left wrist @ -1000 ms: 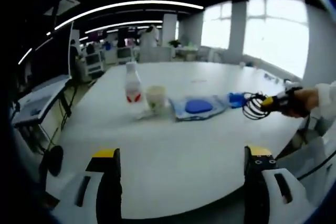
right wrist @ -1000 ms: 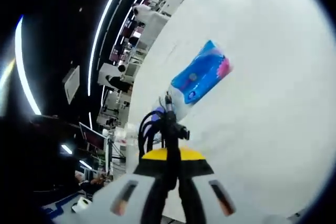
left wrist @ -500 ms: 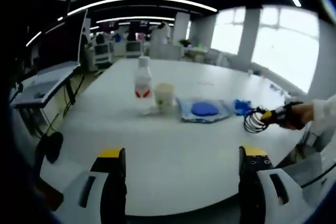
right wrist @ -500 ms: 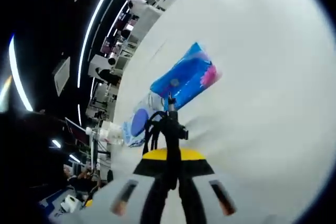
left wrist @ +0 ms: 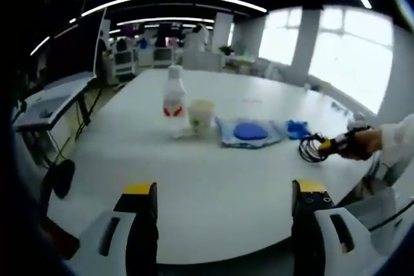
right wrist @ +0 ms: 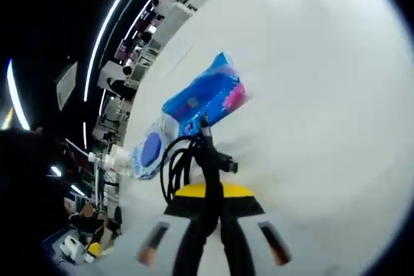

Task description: Arrange the tabletop items into an orderly group along one side of the table until the central work area is clear of visible clutter.

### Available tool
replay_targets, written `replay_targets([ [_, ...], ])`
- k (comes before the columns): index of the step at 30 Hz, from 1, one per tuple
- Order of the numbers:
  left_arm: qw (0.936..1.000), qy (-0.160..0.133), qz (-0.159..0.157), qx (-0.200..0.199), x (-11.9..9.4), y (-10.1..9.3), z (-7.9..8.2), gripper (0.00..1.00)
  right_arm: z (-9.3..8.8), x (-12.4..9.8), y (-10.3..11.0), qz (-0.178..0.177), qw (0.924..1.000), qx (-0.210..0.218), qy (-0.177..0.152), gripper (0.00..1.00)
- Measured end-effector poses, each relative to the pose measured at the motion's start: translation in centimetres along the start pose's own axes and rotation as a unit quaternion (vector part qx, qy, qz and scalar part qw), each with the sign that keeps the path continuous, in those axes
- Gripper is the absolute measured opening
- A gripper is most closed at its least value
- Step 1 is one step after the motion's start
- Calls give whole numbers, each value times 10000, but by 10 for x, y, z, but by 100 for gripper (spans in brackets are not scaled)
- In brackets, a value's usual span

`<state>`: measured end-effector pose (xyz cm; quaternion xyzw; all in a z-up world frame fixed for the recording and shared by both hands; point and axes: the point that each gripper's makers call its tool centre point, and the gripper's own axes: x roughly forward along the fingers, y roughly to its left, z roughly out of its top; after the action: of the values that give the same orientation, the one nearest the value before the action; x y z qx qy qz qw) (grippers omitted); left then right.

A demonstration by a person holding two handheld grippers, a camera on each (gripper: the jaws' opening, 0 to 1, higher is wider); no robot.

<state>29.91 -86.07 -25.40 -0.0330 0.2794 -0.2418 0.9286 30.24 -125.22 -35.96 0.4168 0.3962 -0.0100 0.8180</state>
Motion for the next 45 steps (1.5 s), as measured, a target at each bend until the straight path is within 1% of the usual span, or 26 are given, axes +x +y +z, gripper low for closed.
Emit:
replay_targets([
  [1, 10000, -5, 2, -32, 0, 1, 0, 81, 1, 0, -2, -30, 10000, 15, -10, 3],
  [4, 9991, -108, 25, -415, -1, 4, 4, 80, 3, 1, -7, -126, 9999, -32, -45, 3],
  [6, 9989, -140, 54, -436, -2, 7, 5, 80, 5, 2, -13, -252, 9996, -99, -58, 4],
  [11, 9989, -171, 39, -444, -1, 5, 6, 80, 8, 4, -18, -349, 9991, -199, -161, 4],
  [14, 9986, -169, 8, -497, 0, 4, 5, 80, 12, 3, -20, -403, 9988, -86, -249, 4],
  [17, 9987, -113, -34, -489, 2, 2, 2, 80, 13, 3, -22, -484, 9980, -330, -238, 5],
  [19, 9988, -94, -45, -482, 3, 2, 1, 80, 14, 1, -20, -496, 9976, -405, -256, 8],
  [23, 9986, -109, -66, -522, 4, 1, 2, 79, 17, -4, -18, -478, 9977, -256, -397, 8],
  [25, 9981, -125, -74, -592, 5, 0, 2, 80, 18, -5, -17, -479, 9975, -276, -438, 9],
  [29, 9981, -117, -81, -603, 5, 0, 2, 80, 23, -8, -13, -445, 9969, -382, -520, 12],
  [32, 9981, -101, -97, -603, 5, -1, 1, 81, 26, -10, -10, -419, 9959, -550, -578, 15],
  [35, 9979, -79, -109, -638, 6, -1, 0, 82, 28, -14, -5, -416, 9932, -882, -634, 19],
  [40, 9980, -83, -133, -605, 6, -2, 1, 83, 26, -21, 3, -334, 9888, -1276, -697, 25],
  [42, 9981, -22, -158, -601, 7, -3, -2, 84, 26, -25, 5, -311, 9859, -1472, -736, 30],
  [44, 9982, 10, -184, -569, 8, -4, -2, 84, 25, -28, 11, -189, 9797, -1840, -774, 35],
  [45, 9983, 14, -204, -548, 8, -4, -2, 85, 25, -30, 13, -190, 9749, -2067, -806, 39],
])
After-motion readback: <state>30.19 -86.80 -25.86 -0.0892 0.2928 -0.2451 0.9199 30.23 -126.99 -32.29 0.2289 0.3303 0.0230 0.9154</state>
